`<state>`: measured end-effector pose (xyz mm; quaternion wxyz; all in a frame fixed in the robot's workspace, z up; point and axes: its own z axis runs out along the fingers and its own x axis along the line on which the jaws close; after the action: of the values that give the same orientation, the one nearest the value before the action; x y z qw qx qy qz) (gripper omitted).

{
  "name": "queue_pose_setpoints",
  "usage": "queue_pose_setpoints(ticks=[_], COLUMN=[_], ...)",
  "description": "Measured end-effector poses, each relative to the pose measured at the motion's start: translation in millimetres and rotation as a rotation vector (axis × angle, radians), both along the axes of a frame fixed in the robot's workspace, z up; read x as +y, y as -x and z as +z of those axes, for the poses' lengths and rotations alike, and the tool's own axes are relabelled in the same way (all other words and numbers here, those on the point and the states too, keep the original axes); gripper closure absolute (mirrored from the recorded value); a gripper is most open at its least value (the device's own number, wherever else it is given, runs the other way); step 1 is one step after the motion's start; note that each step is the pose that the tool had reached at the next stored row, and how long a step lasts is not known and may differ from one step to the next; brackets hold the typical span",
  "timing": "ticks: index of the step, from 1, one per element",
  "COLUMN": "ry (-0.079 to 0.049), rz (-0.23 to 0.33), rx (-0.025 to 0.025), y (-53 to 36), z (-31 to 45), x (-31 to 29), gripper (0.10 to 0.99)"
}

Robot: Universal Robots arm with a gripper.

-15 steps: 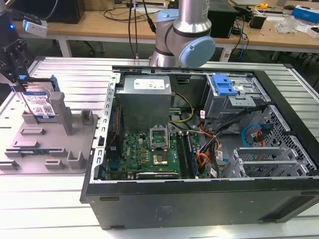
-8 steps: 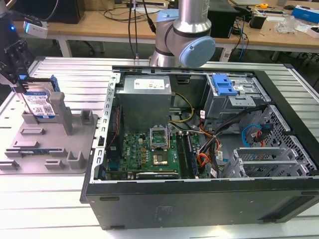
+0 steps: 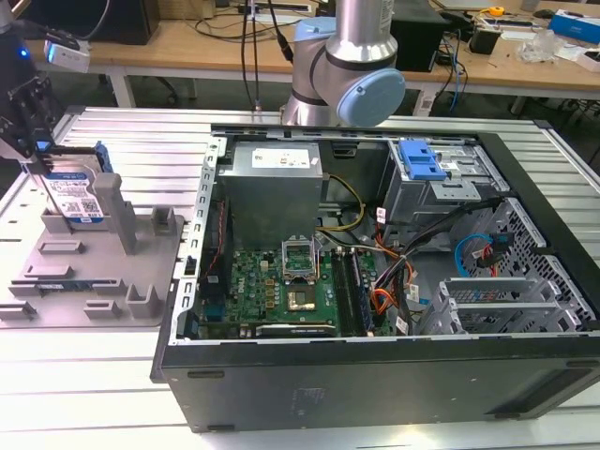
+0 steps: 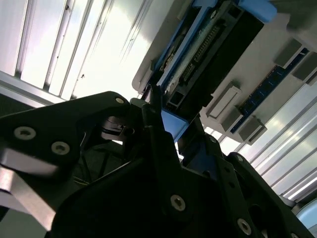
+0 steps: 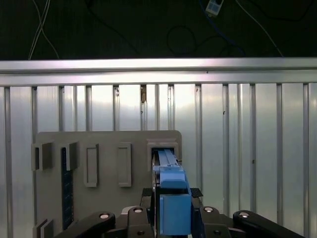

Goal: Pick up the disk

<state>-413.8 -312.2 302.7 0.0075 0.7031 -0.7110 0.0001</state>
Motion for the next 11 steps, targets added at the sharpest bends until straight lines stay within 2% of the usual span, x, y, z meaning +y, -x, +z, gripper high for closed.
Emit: queue_pose_setpoints(ticks=[1,7,11], ry=[0.0,-0.001,0.0], rz=[0.0,0.0,0.0], rx=[-0.0001,-0.0007,-0.0001], y=[0.0,-0.1,0.0], z=[-0.1,1.2,24.7], x=[0.0,0.0,0.0], gripper=[0.718,0.718,0.718])
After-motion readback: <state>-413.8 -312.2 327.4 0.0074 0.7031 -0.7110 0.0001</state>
